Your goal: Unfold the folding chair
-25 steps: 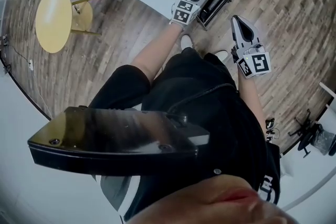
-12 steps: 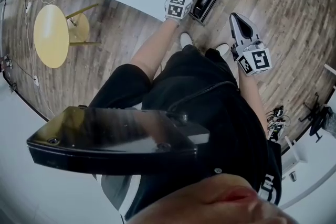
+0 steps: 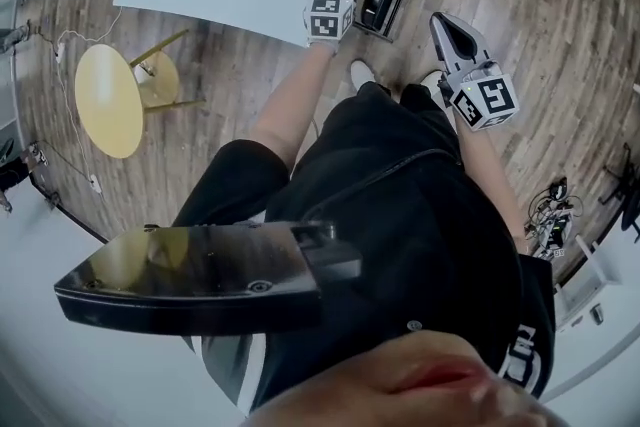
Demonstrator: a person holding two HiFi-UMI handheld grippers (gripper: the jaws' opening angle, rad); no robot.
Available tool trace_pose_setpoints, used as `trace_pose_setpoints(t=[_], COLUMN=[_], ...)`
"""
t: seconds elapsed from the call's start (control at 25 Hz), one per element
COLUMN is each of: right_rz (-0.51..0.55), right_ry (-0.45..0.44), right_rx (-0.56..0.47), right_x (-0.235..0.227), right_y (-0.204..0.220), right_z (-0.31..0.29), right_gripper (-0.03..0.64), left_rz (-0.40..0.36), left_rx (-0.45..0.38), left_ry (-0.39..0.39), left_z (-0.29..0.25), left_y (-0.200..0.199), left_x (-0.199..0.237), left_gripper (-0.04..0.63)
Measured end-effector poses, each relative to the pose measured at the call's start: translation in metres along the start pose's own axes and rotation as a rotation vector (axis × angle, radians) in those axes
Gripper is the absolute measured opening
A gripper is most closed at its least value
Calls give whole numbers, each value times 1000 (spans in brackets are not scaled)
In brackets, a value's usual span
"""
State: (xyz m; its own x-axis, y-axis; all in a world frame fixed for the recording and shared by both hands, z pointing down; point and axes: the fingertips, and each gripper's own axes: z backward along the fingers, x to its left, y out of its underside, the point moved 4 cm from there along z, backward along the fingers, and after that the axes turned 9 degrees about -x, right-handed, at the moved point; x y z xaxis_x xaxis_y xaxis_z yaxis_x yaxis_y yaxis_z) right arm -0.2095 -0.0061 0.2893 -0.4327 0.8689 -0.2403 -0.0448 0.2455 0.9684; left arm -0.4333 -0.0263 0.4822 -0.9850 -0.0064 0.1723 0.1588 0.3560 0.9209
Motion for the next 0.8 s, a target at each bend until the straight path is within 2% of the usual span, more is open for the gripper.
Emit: trace_pose_setpoints(t=[0.24, 0.44, 0.56, 0.68, 0.8], right_rz=[-77, -125, -135, -188, -258], right_ry=[83, 197, 261, 323, 382], right_rx=[14, 72, 138, 211, 281], right_x=[-19, -48, -68, -83, -101], right_y=[16, 43, 72, 112, 154], right_z=[2, 10, 10, 2, -5], right_gripper=[8, 8, 9, 14, 71], left_rz=[-18, 0, 11, 46, 35], left_rx=[-1, 1, 6, 24, 33], left_ry=[48, 41, 45, 66, 81], left_z=[-1, -1, -2, -2, -3], left_y=[-5, -7, -8, -8, -8], left_x=[-41, -77, -94, -106, -120], left_gripper=[112, 100, 95, 80, 79])
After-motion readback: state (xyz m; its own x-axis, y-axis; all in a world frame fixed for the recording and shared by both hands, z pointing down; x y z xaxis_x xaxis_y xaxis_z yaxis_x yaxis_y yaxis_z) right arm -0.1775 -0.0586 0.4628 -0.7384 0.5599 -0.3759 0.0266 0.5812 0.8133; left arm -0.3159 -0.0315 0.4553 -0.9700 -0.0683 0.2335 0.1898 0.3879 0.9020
